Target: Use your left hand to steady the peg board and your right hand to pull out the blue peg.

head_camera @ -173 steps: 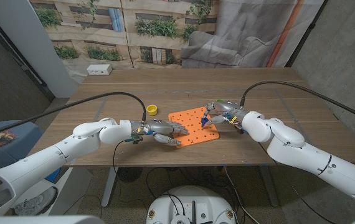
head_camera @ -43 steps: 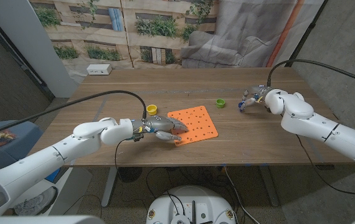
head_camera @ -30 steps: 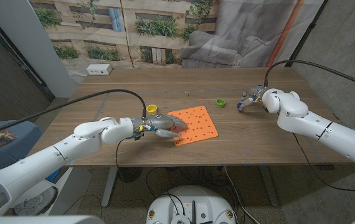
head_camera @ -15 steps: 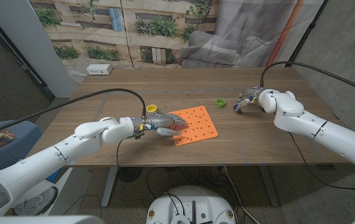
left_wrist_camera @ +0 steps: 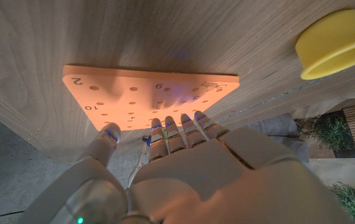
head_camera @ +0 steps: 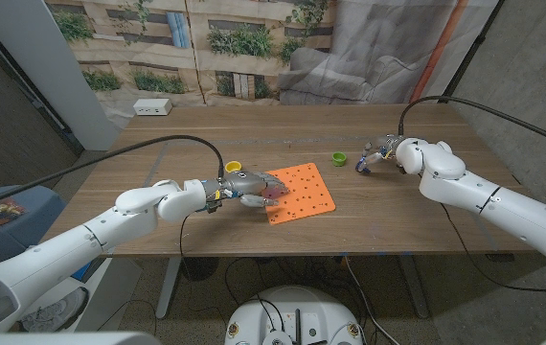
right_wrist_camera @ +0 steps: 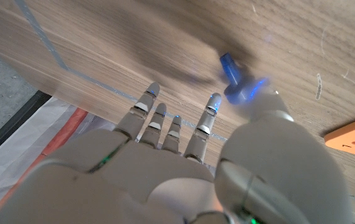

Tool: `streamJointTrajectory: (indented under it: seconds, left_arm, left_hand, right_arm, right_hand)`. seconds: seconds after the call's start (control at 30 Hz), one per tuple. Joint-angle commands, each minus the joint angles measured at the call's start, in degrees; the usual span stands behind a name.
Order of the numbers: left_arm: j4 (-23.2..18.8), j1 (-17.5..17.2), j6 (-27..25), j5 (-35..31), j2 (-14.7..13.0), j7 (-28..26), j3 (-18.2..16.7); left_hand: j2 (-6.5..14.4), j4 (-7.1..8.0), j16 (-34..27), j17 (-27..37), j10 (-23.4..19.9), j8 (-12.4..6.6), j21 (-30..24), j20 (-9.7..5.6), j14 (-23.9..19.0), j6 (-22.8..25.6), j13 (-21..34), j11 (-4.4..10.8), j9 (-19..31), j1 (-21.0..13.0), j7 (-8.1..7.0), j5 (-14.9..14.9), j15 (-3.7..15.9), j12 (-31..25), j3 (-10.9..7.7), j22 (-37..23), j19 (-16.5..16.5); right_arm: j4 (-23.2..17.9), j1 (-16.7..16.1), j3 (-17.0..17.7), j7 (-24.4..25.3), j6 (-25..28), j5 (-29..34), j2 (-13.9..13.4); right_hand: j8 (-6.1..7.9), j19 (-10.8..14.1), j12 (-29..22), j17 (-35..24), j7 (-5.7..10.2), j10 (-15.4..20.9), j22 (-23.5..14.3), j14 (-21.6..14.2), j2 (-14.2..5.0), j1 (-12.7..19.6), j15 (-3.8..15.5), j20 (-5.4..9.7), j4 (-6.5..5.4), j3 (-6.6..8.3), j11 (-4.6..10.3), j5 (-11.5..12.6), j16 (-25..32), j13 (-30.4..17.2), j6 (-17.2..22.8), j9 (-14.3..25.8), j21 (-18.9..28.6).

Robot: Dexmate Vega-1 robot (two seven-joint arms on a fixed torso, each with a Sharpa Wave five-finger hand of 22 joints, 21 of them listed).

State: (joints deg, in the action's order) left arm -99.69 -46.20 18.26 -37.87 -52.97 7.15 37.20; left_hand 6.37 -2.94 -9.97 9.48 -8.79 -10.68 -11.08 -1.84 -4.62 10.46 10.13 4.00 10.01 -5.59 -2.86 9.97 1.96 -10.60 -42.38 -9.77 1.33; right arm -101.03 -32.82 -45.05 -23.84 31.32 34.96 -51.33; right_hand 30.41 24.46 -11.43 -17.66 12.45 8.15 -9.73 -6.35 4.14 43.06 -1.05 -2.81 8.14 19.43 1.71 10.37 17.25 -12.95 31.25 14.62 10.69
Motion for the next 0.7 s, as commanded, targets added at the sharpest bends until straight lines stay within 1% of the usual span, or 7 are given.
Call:
streamJointTrajectory:
  seconds: [0.03, 0.1, 0.13, 0.17, 0.23, 0.53, 0.7]
  left_arm:
    - [0.26, 0.13, -0.89, -0.02, 0.19, -0.63, 0.16]
    - [0.14, 0.02, -1.27, 0.05, 0.18, -0.86, 0.01]
    - [0.06, -0.03, -1.48, 0.17, 0.18, -0.94, -0.09]
    - [-0.05, -0.08, -1.72, 0.16, 0.17, -1.07, -0.19]
    - [-0.21, -0.05, -1.98, 0.15, 0.12, -1.26, -0.33]
    - [-2.35, -1.14, -4.92, 0.12, -0.22, -2.38, -1.53]
    - [-3.83, -2.24, -7.09, 0.66, -0.36, -3.12, -2.42]
  left_hand:
    - [4.43, 0.03, -0.3, 0.11, -0.52, -0.17, -0.13, -9.08, -0.52, 0.52, 0.01, -0.07, 0.07, -0.62, 0.04, -0.13, 4.96, -0.37, -0.05, -0.1, 0.45]
    - [4.42, 0.04, -0.28, 0.1, -0.49, -0.17, -0.11, -9.12, -0.49, 0.54, 0.01, -0.09, 0.07, -0.65, 0.08, -0.13, 5.0, -0.35, -0.06, -0.1, 0.42]
    - [4.41, 0.03, -0.29, 0.1, -0.47, -0.17, -0.12, -9.11, -0.49, 0.54, 0.01, -0.04, 0.07, -0.65, 0.08, -0.13, 4.98, -0.34, -0.05, -0.1, 0.44]
    - [4.4, 0.03, -0.3, 0.1, -0.46, -0.16, -0.11, -9.11, -0.53, 0.55, 0.01, 0.05, 0.08, -0.67, 0.06, -0.13, 4.96, -0.34, -0.05, -0.1, 0.43]
    - [4.38, 0.02, -0.29, 0.09, -0.43, -0.16, -0.1, -9.12, -0.54, 0.56, 0.01, -0.08, 0.08, -0.69, 0.04, -0.13, 4.96, -0.32, -0.05, -0.1, 0.43]
    - [4.22, -0.07, -0.25, 0.06, -0.46, -0.13, -0.11, -9.16, -0.52, 0.59, 0.02, -0.01, 0.08, -0.78, 0.0, -0.15, 4.94, -0.31, 0.0, -0.1, 0.49]
    - [4.2, -0.09, -0.26, 0.07, -0.46, -0.13, -0.13, -9.09, -0.53, 0.64, 0.02, -0.02, 0.08, -0.82, -0.04, -0.17, 4.98, -0.3, 0.06, -0.1, 0.6]
  right_arm:
    - [1.13, 0.84, 0.08, -0.36, -1.46, -2.18, 0.19]
    - [1.38, 1.12, 0.22, -0.89, -2.19, -2.98, -0.02]
    - [1.44, 1.13, 0.35, -0.87, -2.54, -3.34, -0.15]
    - [1.46, 1.15, 0.52, -0.97, -2.67, -3.75, -0.22]
    - [1.57, 1.15, 0.94, -0.97, -3.61, -4.78, -0.54]
    - [0.73, 1.17, 2.16, -2.02, -4.66, -7.55, -1.77]
    - [0.36, 0.55, 3.57, -1.57, -6.07, -10.12, -2.77]
  right_hand:
    - [-1.52, -1.92, 0.41, -0.16, -0.06, -2.0, -0.09, 1.31, 0.46, -1.55, -1.13, -0.89, -0.04, -0.7, -0.48, -0.13, -0.85, -0.17, -3.12, -0.23, -0.32]
    - [-3.03, -3.09, 0.44, -0.22, -0.08, -3.14, -0.08, 2.31, 0.69, -2.62, -1.81, -1.6, -0.25, -1.1, -0.82, -0.18, -1.35, -0.21, -6.17, -0.71, -0.31]
    - [-4.03, -4.31, 0.59, -0.26, -0.09, -4.73, -0.06, 3.52, 0.97, -3.92, -2.61, -2.17, -0.5, -1.58, -1.4, -0.24, -1.96, -0.24, -7.93, -1.1, -0.32]
    - [-4.4, -4.76, 0.73, -0.29, -0.28, -5.75, -0.05, 4.39, 1.07, -4.57, -3.22, -2.44, -0.61, -1.8, -1.69, -0.26, -2.36, -0.26, -8.54, -1.25, -0.33]
    - [-5.79, -5.79, 0.68, -0.36, -1.27, -7.23, -0.02, 5.47, 1.36, -6.1, -3.8, -2.91, -0.86, -2.35, -2.3, -0.33, -2.88, -0.3, -11.37, -1.55, -0.34]
    - [-8.79, -8.76, 0.67, -0.54, -3.72, -10.91, -0.01, 8.7, 1.13, -9.44, -5.83, -3.9, -1.57, -3.19, -3.77, -0.29, -4.19, -0.48, -17.23, -1.94, -0.53]
    - [-11.45, -11.93, 0.71, -0.63, -4.78, -14.45, -0.02, 11.57, 0.9, -11.86, -7.32, -4.62, -1.8, -3.72, -4.91, -0.2, -5.11, -0.57, -21.86, -2.22, -0.62]
